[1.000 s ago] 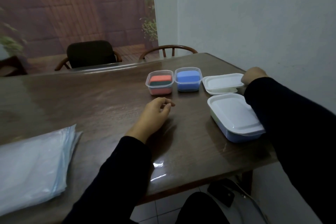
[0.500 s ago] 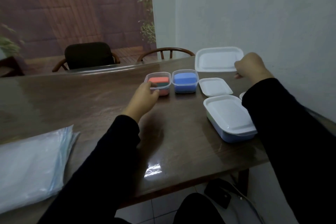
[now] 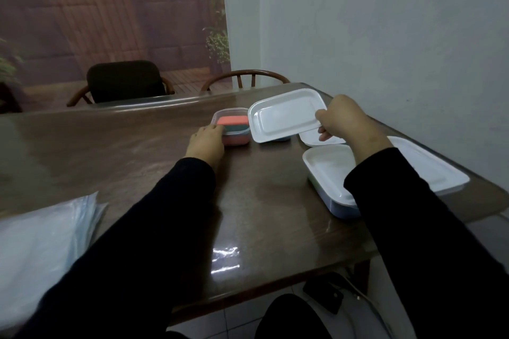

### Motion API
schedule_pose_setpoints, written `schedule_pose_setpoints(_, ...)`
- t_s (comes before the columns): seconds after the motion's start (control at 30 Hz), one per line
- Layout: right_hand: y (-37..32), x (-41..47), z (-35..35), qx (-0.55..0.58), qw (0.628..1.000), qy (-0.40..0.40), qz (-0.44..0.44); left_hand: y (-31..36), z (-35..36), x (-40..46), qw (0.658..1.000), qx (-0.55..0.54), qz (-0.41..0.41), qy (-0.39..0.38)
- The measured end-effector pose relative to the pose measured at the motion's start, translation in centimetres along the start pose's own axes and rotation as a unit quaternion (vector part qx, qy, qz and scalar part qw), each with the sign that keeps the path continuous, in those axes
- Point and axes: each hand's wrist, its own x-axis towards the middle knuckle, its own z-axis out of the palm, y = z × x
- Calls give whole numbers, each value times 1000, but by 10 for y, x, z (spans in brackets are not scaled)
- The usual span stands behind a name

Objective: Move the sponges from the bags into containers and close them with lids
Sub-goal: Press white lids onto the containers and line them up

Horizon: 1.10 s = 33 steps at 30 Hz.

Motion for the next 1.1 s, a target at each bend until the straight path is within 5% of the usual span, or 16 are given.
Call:
schedule_pose_setpoints(0.2, -10, -13, 1, -22, 999, 0, -28, -8, -9, -17, 999, -20, 2, 28)
schedule_pose_setpoints(0.73, -47, -72, 44, -65, 987, -69, -126, -18, -69, -175, 994, -102, -16, -41)
schedule_pose_setpoints(0.9, -45, -77, 49, -46, 986, -102, -122, -21, -91, -216, 973, -205, -26, -107)
schedule_pose_setpoints(1.1, -46, -80, 41, -32, 976, -132, -173, -32, -96, -208, 908, -393, -144, 9)
